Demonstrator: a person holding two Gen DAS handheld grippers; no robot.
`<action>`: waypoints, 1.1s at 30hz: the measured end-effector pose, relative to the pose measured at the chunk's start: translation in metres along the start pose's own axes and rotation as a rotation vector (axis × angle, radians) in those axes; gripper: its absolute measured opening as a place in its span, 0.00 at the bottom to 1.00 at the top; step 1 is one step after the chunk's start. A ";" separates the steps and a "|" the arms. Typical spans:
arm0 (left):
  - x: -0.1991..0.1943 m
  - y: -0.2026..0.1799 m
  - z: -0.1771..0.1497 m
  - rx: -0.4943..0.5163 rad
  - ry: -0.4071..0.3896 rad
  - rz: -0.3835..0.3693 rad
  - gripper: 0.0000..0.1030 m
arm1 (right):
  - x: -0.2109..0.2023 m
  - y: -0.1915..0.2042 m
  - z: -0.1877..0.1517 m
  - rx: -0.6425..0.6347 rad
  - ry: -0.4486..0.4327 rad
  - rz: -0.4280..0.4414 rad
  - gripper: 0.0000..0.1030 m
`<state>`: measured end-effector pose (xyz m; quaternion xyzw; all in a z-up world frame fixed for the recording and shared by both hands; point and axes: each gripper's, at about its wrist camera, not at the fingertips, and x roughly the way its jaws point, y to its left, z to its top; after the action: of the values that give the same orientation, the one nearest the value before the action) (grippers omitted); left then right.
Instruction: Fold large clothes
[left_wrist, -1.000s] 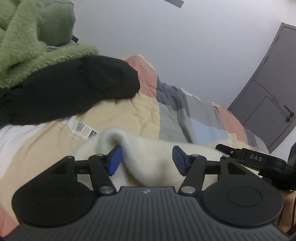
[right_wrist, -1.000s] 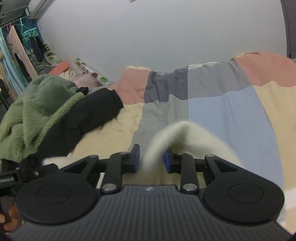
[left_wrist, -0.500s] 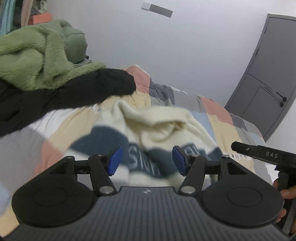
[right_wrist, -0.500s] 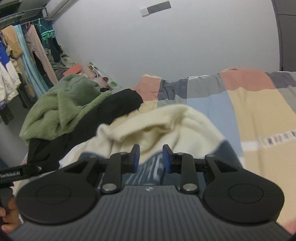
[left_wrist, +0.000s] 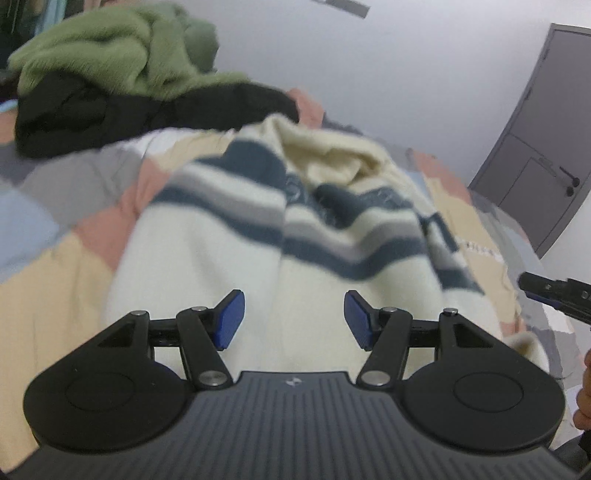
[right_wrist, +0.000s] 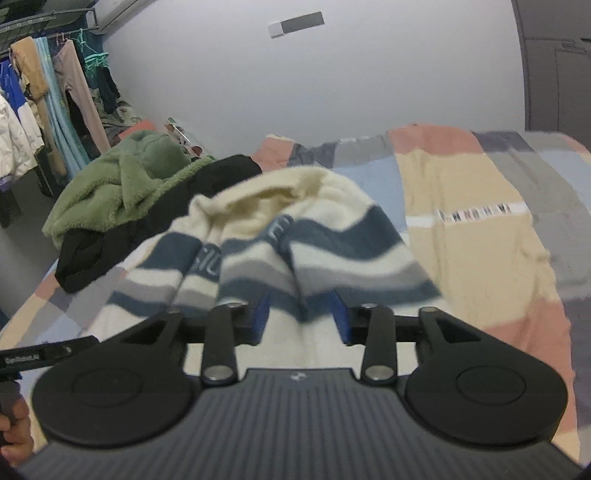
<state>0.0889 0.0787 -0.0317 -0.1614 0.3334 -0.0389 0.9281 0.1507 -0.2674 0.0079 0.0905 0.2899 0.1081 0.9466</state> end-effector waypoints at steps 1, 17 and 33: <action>0.000 0.001 -0.005 0.002 0.002 0.004 0.63 | -0.002 -0.003 -0.005 0.011 0.008 -0.002 0.40; 0.030 -0.010 -0.021 0.209 0.075 0.131 0.63 | 0.027 -0.059 -0.024 0.196 0.083 -0.242 0.76; 0.012 0.033 -0.004 0.071 -0.050 0.345 0.01 | 0.078 -0.042 -0.040 -0.008 0.314 -0.270 0.18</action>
<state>0.0941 0.1064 -0.0529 -0.0697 0.3314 0.1131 0.9341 0.1969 -0.2831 -0.0759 0.0291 0.4430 -0.0057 0.8960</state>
